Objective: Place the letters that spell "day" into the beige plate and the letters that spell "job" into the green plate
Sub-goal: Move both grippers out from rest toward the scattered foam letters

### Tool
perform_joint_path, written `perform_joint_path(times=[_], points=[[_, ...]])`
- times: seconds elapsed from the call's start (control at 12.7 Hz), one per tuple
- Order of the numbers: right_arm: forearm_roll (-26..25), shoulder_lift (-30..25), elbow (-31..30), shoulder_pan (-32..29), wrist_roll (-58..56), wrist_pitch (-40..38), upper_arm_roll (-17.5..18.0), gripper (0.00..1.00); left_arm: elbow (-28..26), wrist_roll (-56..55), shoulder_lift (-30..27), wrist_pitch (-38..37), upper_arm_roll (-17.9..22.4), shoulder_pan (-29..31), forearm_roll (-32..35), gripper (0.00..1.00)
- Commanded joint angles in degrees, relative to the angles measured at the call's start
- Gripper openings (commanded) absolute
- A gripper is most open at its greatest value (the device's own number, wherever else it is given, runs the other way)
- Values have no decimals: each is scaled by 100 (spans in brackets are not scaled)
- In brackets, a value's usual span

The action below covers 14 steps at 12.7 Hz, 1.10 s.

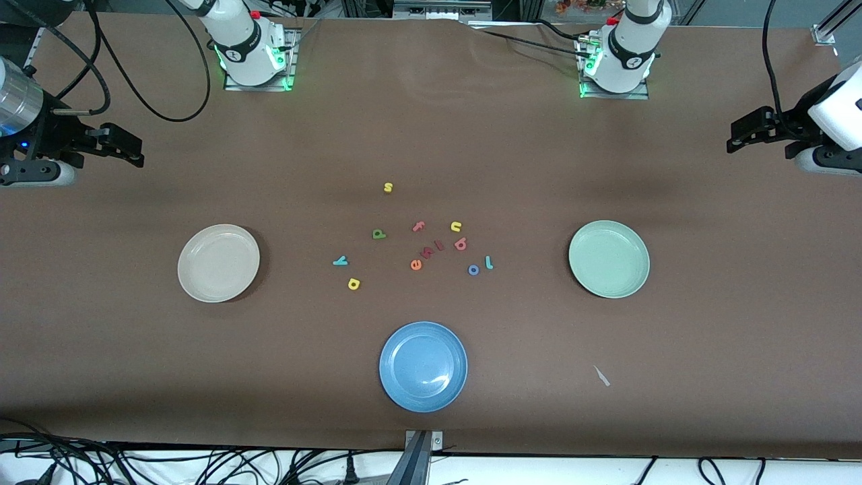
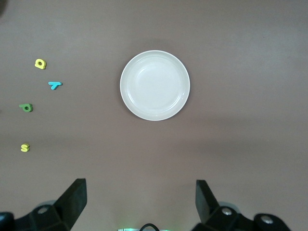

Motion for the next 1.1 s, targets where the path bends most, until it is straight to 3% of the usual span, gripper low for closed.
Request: perform_joint_path(times=[0.0,0.47,1.02], points=[[52,29,60,22,10,-86,18,100,123,76,21,-151,-85,-68,-35,100],[526,221,51,39,-104,-104,26,100,175,59,100,-169,-86,-51,-35,100],[377,556,122,321,-96,116,27,100,175,15,100,-213,-138,-69,-44,100]])
